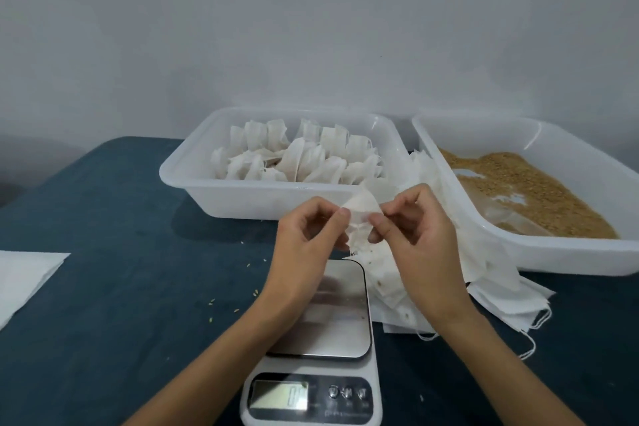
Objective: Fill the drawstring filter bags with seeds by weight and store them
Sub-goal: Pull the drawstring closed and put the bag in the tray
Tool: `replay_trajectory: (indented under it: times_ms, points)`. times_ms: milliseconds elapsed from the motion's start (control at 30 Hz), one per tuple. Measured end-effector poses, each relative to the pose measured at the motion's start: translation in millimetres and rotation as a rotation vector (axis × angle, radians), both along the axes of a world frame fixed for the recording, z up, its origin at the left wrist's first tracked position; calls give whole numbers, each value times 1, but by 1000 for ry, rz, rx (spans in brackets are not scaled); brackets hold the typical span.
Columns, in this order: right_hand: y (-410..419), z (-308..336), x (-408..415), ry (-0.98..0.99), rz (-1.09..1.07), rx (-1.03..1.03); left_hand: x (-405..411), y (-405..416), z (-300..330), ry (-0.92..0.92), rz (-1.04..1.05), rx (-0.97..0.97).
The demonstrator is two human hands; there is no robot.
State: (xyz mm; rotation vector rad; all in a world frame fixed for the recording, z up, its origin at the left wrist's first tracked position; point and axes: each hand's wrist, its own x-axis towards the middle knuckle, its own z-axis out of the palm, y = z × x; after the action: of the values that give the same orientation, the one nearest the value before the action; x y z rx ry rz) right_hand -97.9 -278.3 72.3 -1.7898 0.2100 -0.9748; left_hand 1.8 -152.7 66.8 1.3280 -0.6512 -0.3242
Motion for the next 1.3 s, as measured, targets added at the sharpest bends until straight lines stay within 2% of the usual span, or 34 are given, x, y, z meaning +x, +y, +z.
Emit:
replay_trajectory:
  times_ms: [100, 167, 233, 333, 467, 533, 567, 600, 667, 700, 767, 867, 933, 1000, 1100, 1300]
  points:
    - [0, -5, -2, 0, -114, -535, -2, -1, -1, 2, -12, 11]
    - [-2, -7, -1, 19, -131, -652, -2, 0, -1, -30, -12, 2]
    - [-1, -6, -1, 25, -153, -584, -2, 1, -1, -98, -6, 11]
    - [3, -3, 0, 43, -164, -343, -5, 1, -1, -212, -9, 45]
    - [4, 6, -2, 5, 90, 60, -7, 1, -4, -498, -1, 135]
    - [2, 10, -3, -16, 168, 176, -7, 1, -5, -545, 9, 140]
    - [-1, 11, -4, -18, 202, 260, -8, 2, -5, -499, 22, 124]
    - [-4, 11, -4, -24, 251, 384, -8, 1, -3, -374, 29, 94]
    - [-12, 10, -4, -33, 345, 623, -7, 1, 3, -13, -32, 19]
    - [-15, 9, -4, -26, 363, 675, -3, 1, 4, 144, -90, -9]
    - [-15, 7, -3, 8, 302, 610, 2, 1, 3, 276, -178, -24]
    - [-12, 2, -1, 37, -24, 228, 3, 3, 0, 123, -28, 3]
    - [-12, -1, -2, 19, -138, 75, 4, 3, -2, 42, 72, 7]
    - [-8, -1, -3, -21, -116, 50, 6, 3, -2, 35, 87, -16]
    - [-5, 3, -5, -40, -70, 135, 7, 3, -1, 63, 57, -2]
    - [-4, 2, -4, 66, 74, 103, 8, 2, -2, 39, 93, 0]
